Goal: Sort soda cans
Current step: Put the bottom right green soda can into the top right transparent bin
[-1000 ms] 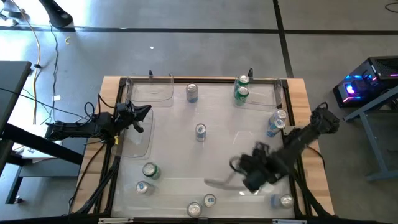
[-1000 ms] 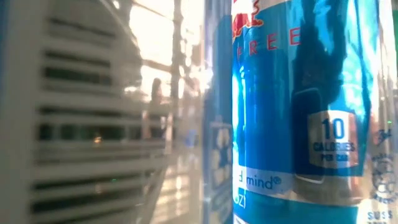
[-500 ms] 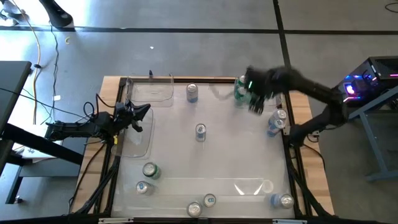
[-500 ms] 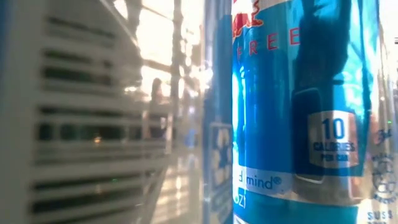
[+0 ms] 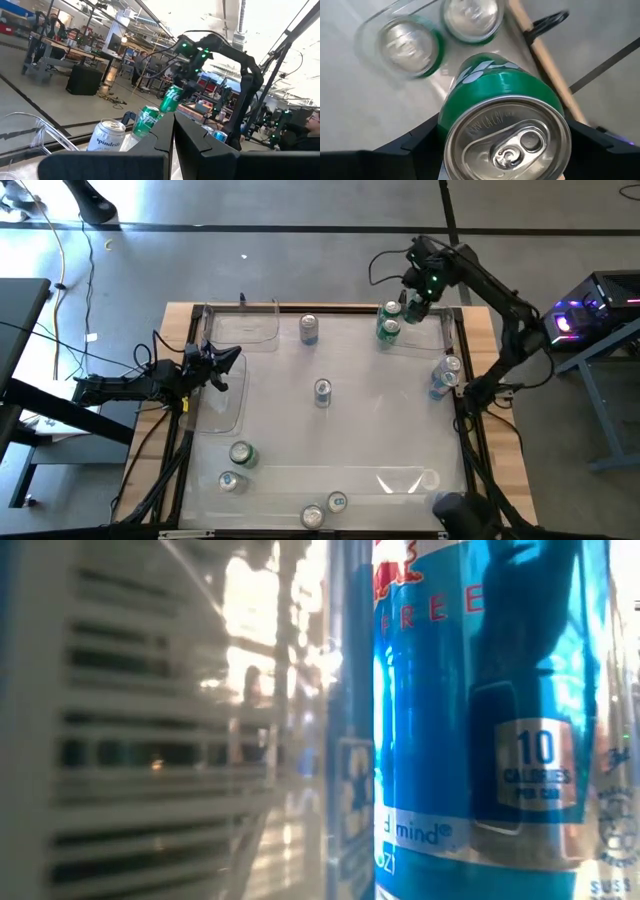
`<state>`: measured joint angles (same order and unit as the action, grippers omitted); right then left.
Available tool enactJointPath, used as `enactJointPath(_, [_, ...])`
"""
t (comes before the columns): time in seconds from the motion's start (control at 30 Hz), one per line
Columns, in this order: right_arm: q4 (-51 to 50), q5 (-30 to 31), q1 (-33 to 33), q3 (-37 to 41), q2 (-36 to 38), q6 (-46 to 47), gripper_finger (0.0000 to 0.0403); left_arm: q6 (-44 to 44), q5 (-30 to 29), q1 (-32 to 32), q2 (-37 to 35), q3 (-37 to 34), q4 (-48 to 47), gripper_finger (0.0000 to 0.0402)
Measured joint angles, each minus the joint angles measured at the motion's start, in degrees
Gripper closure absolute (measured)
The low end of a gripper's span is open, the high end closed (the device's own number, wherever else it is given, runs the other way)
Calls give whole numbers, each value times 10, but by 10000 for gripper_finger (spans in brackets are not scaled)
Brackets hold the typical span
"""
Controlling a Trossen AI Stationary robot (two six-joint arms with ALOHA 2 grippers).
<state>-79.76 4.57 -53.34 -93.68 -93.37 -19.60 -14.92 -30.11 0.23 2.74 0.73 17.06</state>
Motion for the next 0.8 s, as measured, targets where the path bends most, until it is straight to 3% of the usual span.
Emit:
enactJointPath(0.33, [81, -12, -67, 103, 0, -71, 111, 0, 14, 0, 0, 0, 0, 392])
enactJointPath(0.5, [159, -18, -69, 144, 0, -82, 111, -1, 14, 0, 0, 0, 0, 392])
enactJointPath(0.8, [202, -17, -67, 187, 0, -88, 111, -10, 13, 0, 0, 0, 8, 392])
